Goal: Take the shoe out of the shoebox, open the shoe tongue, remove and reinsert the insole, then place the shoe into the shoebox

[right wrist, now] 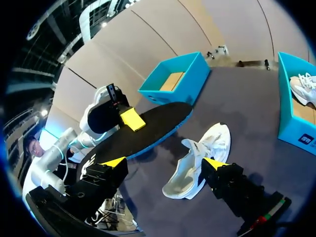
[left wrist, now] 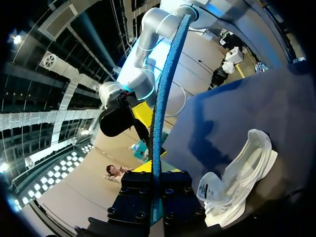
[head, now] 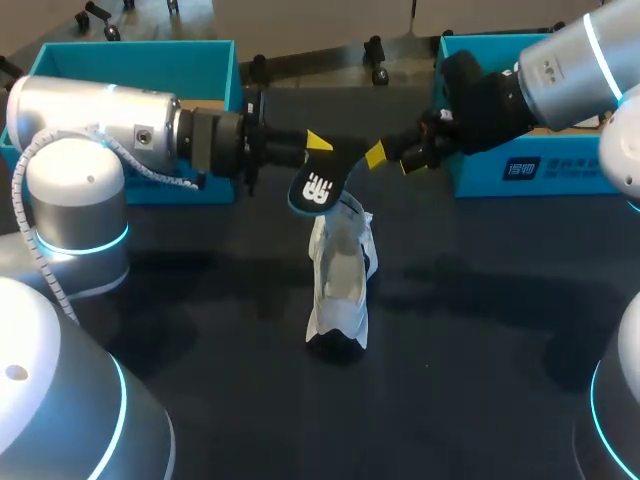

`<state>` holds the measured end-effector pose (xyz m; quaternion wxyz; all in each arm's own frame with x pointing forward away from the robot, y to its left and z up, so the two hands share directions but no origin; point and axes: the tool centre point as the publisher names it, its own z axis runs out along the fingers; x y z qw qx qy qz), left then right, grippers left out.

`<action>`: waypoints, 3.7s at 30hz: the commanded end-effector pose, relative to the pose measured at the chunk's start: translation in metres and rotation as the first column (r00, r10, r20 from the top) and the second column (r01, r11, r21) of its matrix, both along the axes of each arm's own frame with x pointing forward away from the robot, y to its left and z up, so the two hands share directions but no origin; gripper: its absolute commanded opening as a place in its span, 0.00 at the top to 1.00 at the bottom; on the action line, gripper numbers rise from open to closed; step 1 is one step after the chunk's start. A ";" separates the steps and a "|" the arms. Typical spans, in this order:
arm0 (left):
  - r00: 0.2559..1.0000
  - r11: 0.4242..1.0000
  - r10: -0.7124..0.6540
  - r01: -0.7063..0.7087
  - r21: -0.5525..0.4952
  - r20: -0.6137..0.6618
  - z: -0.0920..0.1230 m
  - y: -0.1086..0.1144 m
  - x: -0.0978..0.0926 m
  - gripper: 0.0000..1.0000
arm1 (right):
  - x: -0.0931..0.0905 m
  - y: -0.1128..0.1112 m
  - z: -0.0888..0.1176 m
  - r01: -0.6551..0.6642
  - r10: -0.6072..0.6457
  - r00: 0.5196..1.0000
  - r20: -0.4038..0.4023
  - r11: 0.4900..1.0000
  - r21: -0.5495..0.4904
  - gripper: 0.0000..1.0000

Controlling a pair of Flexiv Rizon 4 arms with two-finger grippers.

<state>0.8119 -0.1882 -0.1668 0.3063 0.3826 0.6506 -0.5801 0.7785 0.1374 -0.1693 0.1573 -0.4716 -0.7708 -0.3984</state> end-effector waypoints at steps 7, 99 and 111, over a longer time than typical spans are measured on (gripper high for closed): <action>1.000 1.000 0.002 -0.002 0.003 0.000 0.000 -0.001 -0.001 1.00 | -0.002 0.000 0.000 0.005 -0.005 1.000 0.001 1.000 -0.006 0.00; 0.950 0.997 -0.078 0.069 -0.040 -0.303 -0.040 0.031 -0.092 1.00 | -0.069 0.013 -0.051 -0.242 0.376 0.885 0.276 0.876 -0.418 0.00; 0.950 0.997 -0.078 0.069 -0.040 -0.303 -0.040 0.031 -0.092 1.00 | -0.069 0.013 -0.051 -0.242 0.376 0.885 0.276 0.876 -0.418 0.00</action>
